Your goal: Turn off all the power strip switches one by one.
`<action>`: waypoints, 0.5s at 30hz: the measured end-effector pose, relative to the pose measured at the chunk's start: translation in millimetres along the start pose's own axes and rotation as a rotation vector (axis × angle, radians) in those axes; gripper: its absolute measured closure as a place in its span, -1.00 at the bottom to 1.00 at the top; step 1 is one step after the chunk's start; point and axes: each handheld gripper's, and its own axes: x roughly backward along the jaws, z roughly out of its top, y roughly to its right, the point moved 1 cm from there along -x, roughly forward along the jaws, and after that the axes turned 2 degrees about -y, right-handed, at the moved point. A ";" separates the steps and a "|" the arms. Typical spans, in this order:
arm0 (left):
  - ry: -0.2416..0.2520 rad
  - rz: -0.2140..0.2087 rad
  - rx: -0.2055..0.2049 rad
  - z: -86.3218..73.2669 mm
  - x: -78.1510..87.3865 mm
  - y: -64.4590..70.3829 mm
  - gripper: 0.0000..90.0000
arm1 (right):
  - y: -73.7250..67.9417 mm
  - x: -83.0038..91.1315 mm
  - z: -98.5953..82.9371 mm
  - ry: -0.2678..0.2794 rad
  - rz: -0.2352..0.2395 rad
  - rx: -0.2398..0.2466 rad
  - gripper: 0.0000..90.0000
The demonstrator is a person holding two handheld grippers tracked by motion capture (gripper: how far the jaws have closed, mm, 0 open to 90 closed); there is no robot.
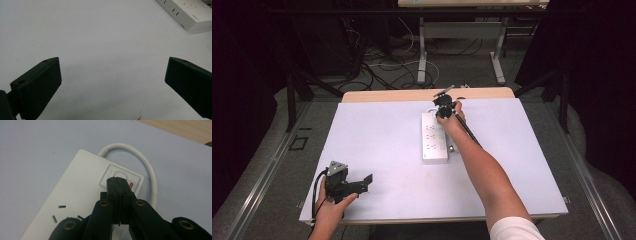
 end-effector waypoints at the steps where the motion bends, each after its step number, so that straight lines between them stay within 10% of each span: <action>1: 0.001 0.000 0.000 -0.1 -0.1 0.1 -0.99 | 0.0 0.0 0.0 0.000 0.000 0.000 1.00; 15: -0.007 0.000 -0.008 -0.1 -0.8 -0.2 -0.99 | -3.0 12.6 -3.8 -0.063 0.024 0.017 1.00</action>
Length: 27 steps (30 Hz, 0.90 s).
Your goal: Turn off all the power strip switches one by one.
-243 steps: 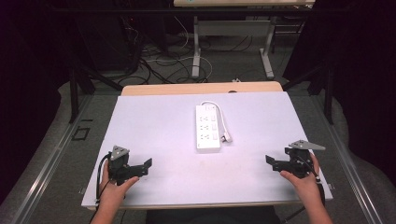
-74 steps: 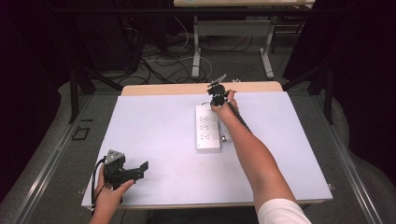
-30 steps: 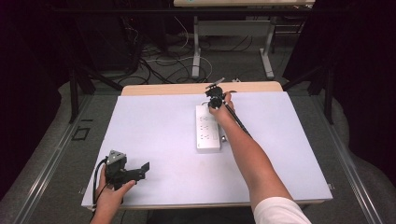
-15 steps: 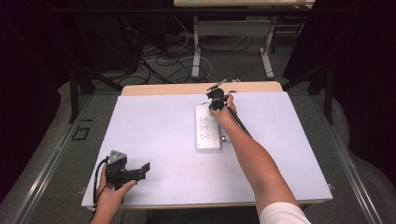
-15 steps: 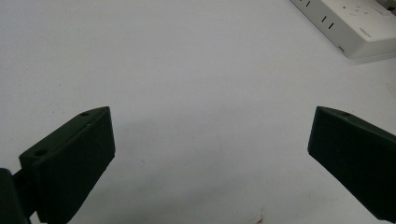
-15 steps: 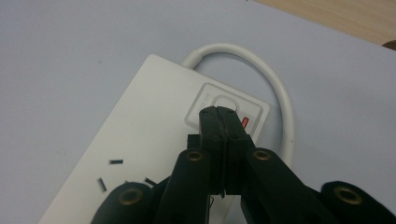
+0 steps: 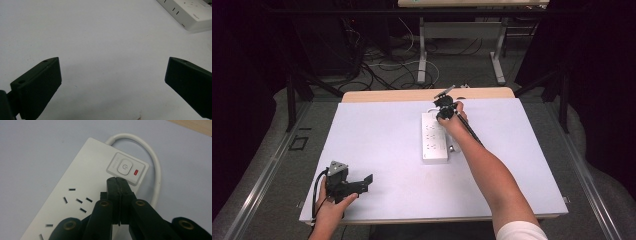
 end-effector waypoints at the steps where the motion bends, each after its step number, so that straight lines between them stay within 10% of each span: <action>1: -0.001 0.002 0.000 0.0 0.2 0.0 -0.99 | 1.0 0.2 -1.1 0.005 0.001 0.018 1.00; 17: -0.002 0.002 0.000 0.1 -0.6 0.9 -0.99 | -4.4 2.8 -13.1 0.000 0.032 0.025 1.00; 18: 0.002 0.004 0.001 0.1 -0.8 1.2 -0.99 | -4.1 8.5 -11.9 -0.083 0.005 0.037 1.00; 19: 0.003 0.003 0.000 0.2 -0.8 1.2 -0.99 | -4.1 1.9 -14.5 0.024 0.038 0.031 1.00; 21: 0.003 0.003 -0.002 0.4 -0.8 1.2 -0.99 | -3.9 8.4 -14.2 -0.071 0.013 0.041 1.00; 27: 0.002 0.005 -0.001 0.3 -1.3 2.1 -0.99 | -4.9 7.6 -18.1 -0.033 0.033 0.042 1.00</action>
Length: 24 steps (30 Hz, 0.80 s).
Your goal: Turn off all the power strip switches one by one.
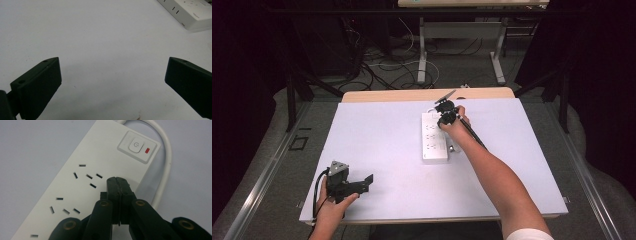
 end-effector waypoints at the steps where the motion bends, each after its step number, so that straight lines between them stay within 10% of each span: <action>1: -0.001 0.000 -0.001 0.0 0.0 0.0 -0.99 | -0.4 1.2 -0.1 -0.016 -0.004 0.001 1.00; 24: -0.003 0.004 -0.009 -0.1 0.1 1.0 -0.99 | 0.6 1.1 -6.6 -0.003 0.014 -0.025 1.00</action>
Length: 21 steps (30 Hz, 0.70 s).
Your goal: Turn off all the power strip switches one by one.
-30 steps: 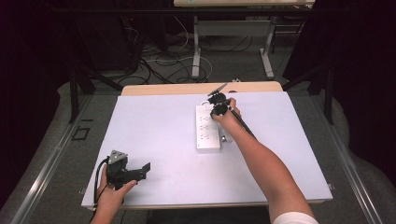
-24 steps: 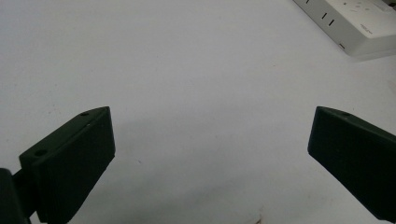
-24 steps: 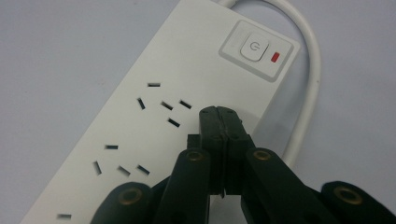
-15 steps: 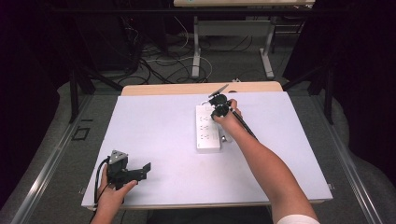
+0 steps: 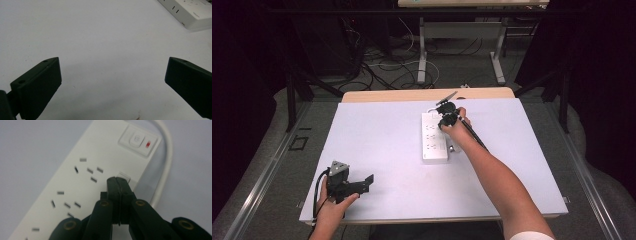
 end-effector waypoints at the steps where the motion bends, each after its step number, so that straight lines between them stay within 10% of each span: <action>1: 0.000 0.001 0.000 -0.1 0.1 0.1 -0.99 | 1.5 0.8 -0.3 -0.007 0.007 0.017 1.00; 21: -0.001 0.000 0.000 0.3 -1.2 0.3 -0.99 | 3.8 3.2 -5.9 0.029 0.004 -0.002 1.00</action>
